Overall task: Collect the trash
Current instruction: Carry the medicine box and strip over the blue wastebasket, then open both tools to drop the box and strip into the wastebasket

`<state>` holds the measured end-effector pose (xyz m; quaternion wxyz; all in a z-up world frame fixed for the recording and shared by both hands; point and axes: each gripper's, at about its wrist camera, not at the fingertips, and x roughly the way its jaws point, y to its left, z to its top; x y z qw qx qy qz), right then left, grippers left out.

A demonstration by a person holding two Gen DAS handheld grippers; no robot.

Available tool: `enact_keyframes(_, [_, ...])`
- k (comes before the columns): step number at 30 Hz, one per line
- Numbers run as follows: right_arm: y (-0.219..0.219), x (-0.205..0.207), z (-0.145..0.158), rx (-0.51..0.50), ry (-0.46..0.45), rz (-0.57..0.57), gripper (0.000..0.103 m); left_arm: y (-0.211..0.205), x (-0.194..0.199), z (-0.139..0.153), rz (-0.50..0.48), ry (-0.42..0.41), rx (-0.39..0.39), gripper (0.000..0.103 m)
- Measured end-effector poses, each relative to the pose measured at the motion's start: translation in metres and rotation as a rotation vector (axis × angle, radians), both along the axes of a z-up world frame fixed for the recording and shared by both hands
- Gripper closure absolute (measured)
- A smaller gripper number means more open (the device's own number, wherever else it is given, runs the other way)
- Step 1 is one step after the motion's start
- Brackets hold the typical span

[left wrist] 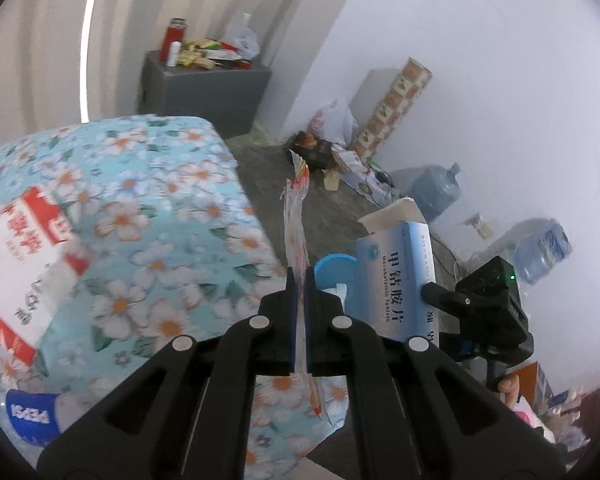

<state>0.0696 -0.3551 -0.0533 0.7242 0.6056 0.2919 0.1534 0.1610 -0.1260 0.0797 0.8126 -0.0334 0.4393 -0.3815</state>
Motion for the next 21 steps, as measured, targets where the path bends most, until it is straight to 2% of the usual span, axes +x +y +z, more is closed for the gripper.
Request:
enact_keyframes(6, [-0.035, -0.034, -0.009, 0.014, 0.008, -0.092, 0.027, -0.058, -0.009, -0.013, -0.082, -0.002, 0.054, 0.102])
enact_keyframes(14, [-0.104, -0.084, -0.03, -0.002, 0.069, -0.286, 0.027, -0.154, -0.006, -0.041, -0.203, -0.013, 0.153, 0.102])
enact_keyframes(21, [-0.161, -0.091, -0.078, -0.005, 0.213, -0.389, 0.027, -0.253, 0.01, -0.109, -0.322, 0.034, 0.299, 0.101])
